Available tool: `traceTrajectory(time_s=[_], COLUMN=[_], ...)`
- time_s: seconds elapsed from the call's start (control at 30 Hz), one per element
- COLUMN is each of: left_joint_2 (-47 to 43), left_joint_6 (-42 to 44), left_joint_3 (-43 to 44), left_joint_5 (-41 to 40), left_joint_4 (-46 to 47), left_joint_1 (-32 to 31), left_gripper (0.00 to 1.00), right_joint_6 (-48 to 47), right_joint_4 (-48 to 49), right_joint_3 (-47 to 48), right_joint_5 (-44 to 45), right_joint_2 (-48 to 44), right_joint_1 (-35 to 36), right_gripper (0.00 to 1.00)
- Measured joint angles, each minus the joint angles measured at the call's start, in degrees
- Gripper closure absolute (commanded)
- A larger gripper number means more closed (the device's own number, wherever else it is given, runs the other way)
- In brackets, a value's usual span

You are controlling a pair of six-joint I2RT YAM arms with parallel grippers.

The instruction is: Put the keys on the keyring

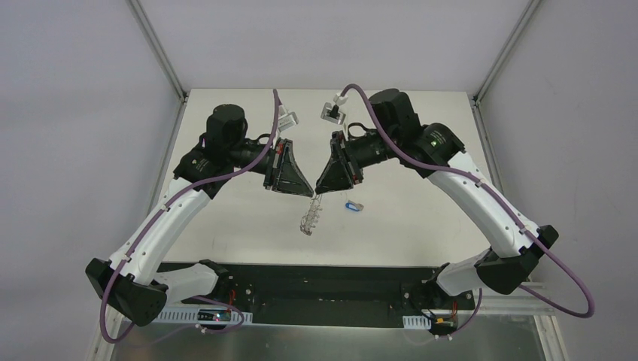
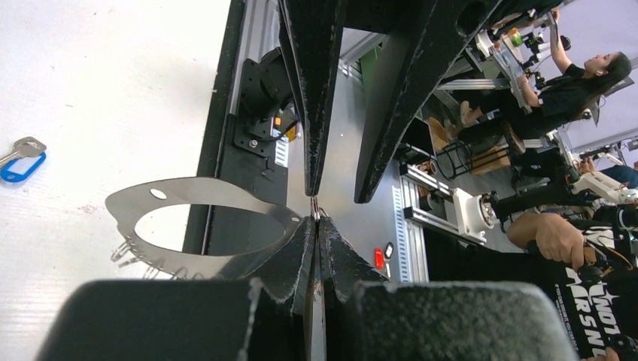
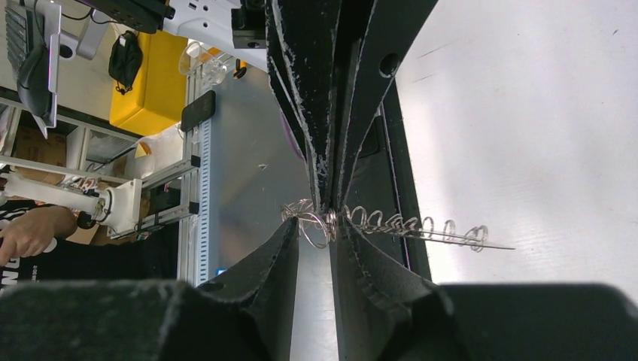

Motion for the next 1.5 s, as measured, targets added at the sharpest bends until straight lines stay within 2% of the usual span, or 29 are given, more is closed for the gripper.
traceTrajectory(time_s=[0.7,0.9,0.97,1.0,1.17,1.2,1.27,1.5], left_joint_2=[-1.2,-1.3,-1.3,-1.3,-1.4,-1.4,-1.4,-3.8], left_joint_6=[0.2,0.4,0.4,0.4,0.6,0.6,0.6,0.7], left_joint_3=[0.2,0.2,0.2,0.2,0.2,0.2,0.2,0.3], left_joint_5=[0.0,0.0,0.0,-0.1,-0.2,-0.2,-0.5,-4.8], left_joint_4=[-0.4,-0.5,-0.5,-0.5,-1.0,-1.4,-1.9,-0.8], left_joint_1=[0.0,0.0,0.0,0.0,0.0,0.0,0.0,0.0], left_gripper=[1.00,1.00,1.00,1.00,1.00,0.97,0.73,0.49], right_joint_6=[-0.8,-0.8,-0.8,-0.7,-1.0,-1.0,-0.7,4.3], right_joint_4=[-0.6,-0.6,-0.6,-0.6,-0.3,0.1,2.3,10.8], right_joint_3=[-0.2,-0.5,-0.5,-0.5,-0.9,-1.4,-3.7,-14.4], right_joint_5=[3.4,3.2,2.9,2.7,1.9,1.7,1.3,7.3], right_joint_2=[0.5,0.7,0.7,0.7,0.7,0.5,-0.5,-6.7], right_joint_1=[1.8,1.8,1.9,1.9,2.4,2.5,2.6,3.6], right_gripper=[0.73,0.81,0.91,1.00,1.00,1.00,1.00,1.00])
